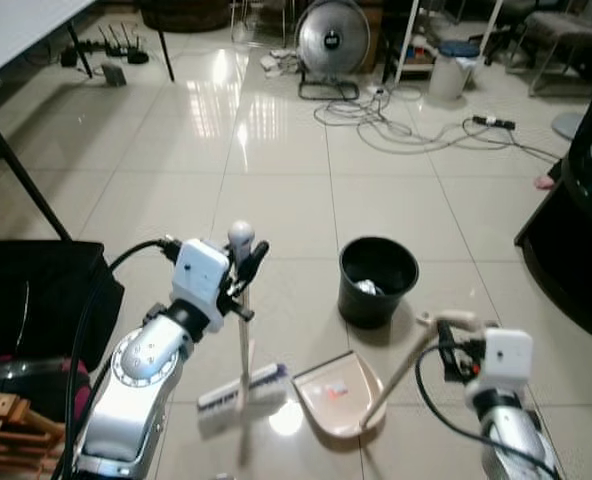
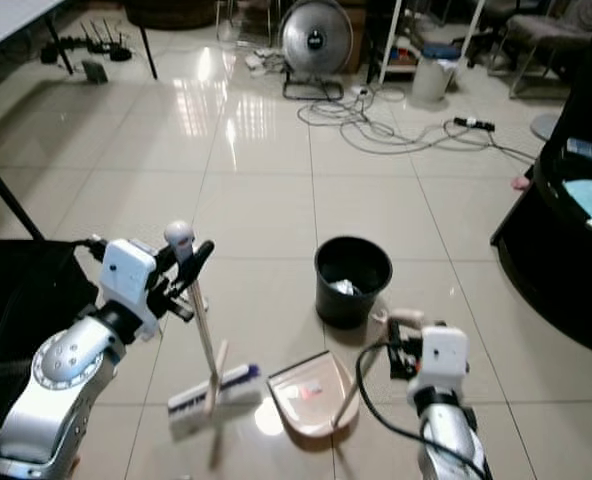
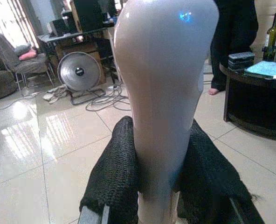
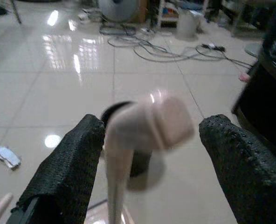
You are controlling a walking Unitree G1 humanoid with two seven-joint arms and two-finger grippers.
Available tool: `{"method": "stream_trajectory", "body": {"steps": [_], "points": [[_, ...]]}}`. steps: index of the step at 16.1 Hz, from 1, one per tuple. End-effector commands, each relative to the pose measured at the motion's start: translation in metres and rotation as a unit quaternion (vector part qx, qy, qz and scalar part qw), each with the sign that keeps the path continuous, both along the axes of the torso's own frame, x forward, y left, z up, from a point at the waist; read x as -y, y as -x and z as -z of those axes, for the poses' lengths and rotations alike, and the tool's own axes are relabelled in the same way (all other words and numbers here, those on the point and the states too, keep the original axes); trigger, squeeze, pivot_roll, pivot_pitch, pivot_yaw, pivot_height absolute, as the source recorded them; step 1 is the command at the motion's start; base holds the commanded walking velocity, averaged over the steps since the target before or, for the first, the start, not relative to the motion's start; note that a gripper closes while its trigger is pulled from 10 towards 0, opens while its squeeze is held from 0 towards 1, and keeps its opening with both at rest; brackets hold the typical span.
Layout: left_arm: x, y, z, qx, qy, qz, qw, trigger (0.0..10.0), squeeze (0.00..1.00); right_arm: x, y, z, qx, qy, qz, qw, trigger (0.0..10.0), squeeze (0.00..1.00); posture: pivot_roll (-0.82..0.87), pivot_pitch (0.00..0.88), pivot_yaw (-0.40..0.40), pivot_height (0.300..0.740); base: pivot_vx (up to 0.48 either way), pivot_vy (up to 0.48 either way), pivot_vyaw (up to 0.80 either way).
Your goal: Sweep floor
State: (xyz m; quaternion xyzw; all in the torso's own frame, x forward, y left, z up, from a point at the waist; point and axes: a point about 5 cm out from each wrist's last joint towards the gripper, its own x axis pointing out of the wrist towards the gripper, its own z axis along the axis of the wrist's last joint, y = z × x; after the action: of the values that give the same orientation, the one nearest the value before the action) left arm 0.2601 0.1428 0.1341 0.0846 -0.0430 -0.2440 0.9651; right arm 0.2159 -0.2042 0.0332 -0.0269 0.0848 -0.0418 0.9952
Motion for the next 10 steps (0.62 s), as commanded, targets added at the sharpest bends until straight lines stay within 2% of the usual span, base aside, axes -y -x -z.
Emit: {"method": "stream_trajectory", "body": {"steps": [1,3,6,7,9,10], "points": [[-0.001,-0.003,-0.009,0.023,-0.004,0.001,1.000,10.0,0.00,0.003,-0.001,-0.001,0.005,0.003,-0.006,1.000,10.0,0.00,0.06,0.072,0.005,0.740,0.000,0.000,0.00],[-0.004,-0.005,-0.005,0.020,-0.005,0.000,1.000,10.0,0.00,0.004,-0.009,0.002,0.008,0.017,-0.014,1.000,10.0,0.00,0.06,0.074,0.005,0.740,0.000,0.000,0.00],[-0.006,-0.006,0.003,0.013,-0.006,-0.001,1.000,10.0,0.00,0.002,-0.014,0.009,0.001,0.010,-0.022,1.000,10.0,0.00,0.07,0.080,0.005,0.740,0.000,0.000,0.00],[-0.007,-0.006,0.004,0.012,-0.006,-0.001,1.000,10.0,0.00,0.002,-0.014,0.010,0.000,0.008,-0.022,1.000,9.0,0.00,0.07,0.080,0.005,0.740,0.000,0.000,0.00],[-0.009,-0.006,0.008,0.010,-0.008,-0.001,1.000,10.0,0.00,0.003,-0.015,0.012,0.003,0.003,-0.017,1.000,0.0,0.00,0.07,0.082,0.009,0.740,0.000,0.000,0.00],[-0.009,-0.007,0.009,0.011,-0.008,0.000,1.000,10.0,0.00,0.004,-0.016,0.012,0.007,0.000,-0.014,1.000,0.0,0.00,0.07,0.083,0.011,0.740,0.000,0.000,0.00]]}}
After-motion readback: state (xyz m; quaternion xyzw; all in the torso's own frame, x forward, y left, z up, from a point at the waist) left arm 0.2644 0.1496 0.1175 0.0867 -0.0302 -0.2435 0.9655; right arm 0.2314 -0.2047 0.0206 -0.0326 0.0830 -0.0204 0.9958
